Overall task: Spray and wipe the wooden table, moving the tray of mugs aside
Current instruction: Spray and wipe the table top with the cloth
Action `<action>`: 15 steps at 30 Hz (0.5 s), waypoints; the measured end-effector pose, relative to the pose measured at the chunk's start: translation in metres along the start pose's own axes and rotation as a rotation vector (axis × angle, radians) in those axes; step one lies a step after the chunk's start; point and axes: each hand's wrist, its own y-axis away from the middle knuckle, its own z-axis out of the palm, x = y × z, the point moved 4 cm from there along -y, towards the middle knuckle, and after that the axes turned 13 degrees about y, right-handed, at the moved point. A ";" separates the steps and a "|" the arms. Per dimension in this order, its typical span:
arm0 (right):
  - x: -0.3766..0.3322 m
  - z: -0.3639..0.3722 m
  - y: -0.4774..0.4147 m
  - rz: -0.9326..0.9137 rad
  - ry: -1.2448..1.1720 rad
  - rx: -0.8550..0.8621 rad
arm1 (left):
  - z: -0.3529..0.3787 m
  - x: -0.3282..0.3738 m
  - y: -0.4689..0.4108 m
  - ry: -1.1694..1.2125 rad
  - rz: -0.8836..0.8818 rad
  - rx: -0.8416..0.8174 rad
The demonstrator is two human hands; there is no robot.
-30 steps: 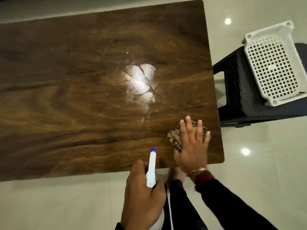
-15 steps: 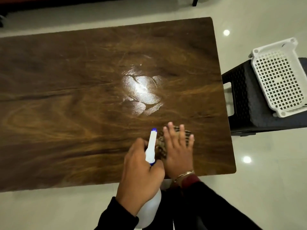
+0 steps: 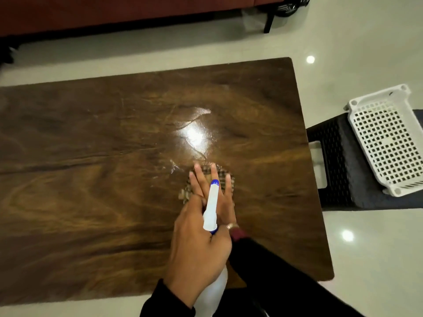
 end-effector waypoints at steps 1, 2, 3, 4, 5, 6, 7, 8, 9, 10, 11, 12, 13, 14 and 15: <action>0.008 0.007 0.014 -0.019 -0.018 -0.026 | 0.000 0.002 -0.006 0.000 -0.009 0.002; 0.026 0.010 0.023 -0.016 -0.010 -0.051 | 0.000 0.003 -0.011 -0.003 -0.014 0.010; 0.050 0.011 0.026 -0.006 -0.014 -0.054 | 0.000 0.005 -0.015 -0.008 -0.017 0.016; 0.078 0.009 0.020 0.037 0.003 -0.041 | 0.000 0.005 -0.019 -0.012 -0.029 0.015; 0.108 0.006 0.006 0.106 0.005 -0.052 | 0.000 0.005 -0.023 -0.010 -0.042 0.009; 0.135 -0.002 -0.013 0.203 0.004 -0.066 | 0.000 0.005 -0.026 -0.005 -0.054 0.007; 0.156 -0.013 -0.037 0.294 -0.006 -0.073 | -0.001 0.007 -0.029 0.001 -0.063 0.018; 0.168 -0.025 -0.063 0.383 -0.024 -0.071 | -0.002 0.009 -0.032 0.003 -0.071 0.039; 0.172 -0.035 -0.091 0.439 -0.057 -0.066 | -0.002 0.010 -0.037 0.007 -0.071 0.061; 0.165 -0.043 -0.116 0.466 -0.062 -0.059 | -0.003 0.011 -0.043 0.011 -0.070 0.079; 0.151 -0.049 -0.136 0.450 -0.051 -0.056 | -0.003 0.012 -0.049 0.014 -0.066 0.086; 0.131 -0.054 -0.151 0.396 -0.038 -0.044 | -0.003 0.014 -0.056 0.014 -0.061 0.083; 0.107 -0.055 -0.157 0.302 -0.015 -0.024 | -0.003 0.017 -0.062 0.018 -0.053 0.076; 0.080 -0.056 -0.155 0.184 0.012 0.005 | -0.004 0.021 -0.069 0.029 -0.042 0.074; 0.053 -0.053 -0.142 0.060 0.053 0.063 | -0.005 0.027 -0.075 0.042 -0.021 0.076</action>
